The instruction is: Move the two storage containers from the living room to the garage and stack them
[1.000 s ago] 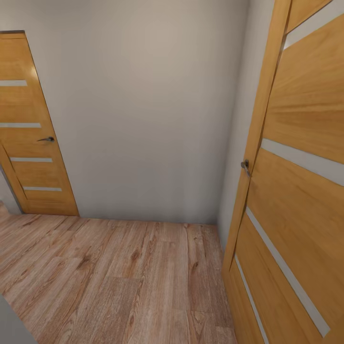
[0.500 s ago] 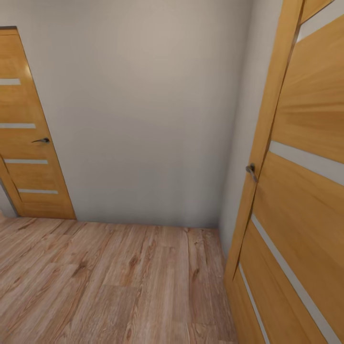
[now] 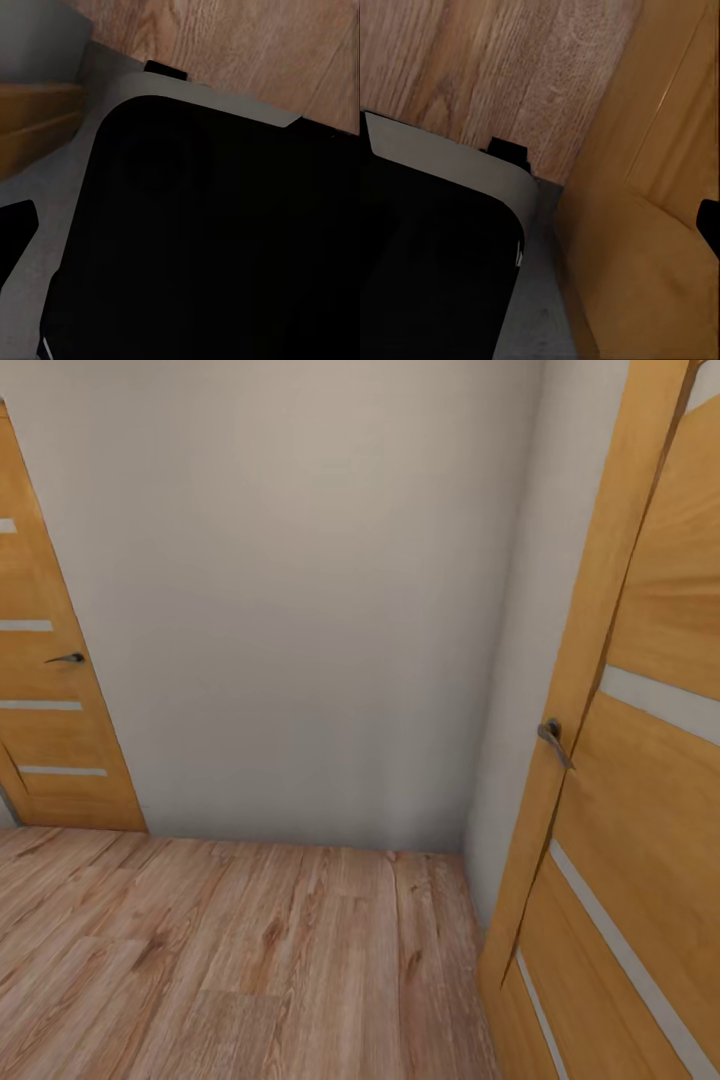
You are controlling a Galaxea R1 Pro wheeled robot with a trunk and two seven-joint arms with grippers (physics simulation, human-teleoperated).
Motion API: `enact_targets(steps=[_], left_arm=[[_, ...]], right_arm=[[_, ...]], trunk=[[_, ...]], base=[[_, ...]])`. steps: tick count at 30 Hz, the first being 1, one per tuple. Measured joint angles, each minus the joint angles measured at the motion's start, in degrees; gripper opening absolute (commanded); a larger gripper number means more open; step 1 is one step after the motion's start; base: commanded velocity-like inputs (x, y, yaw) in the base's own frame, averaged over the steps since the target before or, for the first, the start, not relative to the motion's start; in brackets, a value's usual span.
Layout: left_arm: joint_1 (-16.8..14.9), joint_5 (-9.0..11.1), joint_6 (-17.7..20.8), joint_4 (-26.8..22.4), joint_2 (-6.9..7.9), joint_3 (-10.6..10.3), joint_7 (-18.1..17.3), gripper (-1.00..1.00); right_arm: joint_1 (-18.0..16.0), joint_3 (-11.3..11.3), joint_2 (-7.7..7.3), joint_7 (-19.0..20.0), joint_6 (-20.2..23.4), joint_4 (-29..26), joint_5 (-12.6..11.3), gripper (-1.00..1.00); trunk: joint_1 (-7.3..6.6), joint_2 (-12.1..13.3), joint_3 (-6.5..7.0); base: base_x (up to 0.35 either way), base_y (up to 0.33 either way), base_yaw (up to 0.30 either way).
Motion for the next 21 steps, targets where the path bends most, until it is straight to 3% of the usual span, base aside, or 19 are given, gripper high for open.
enact_targets(steps=[21], left_arm=[[0.0, 0.0, 0.0, 0.0, 0.07, 0.0, 0.0, 1.0]], right_arm=[[0.0, 0.0, 0.0, 0.0, 0.0, 0.0, 0.0, 1.0]], trunk=[[0.0, 0.0, 0.0]], base=[[0.322, 0.0, 0.0]])
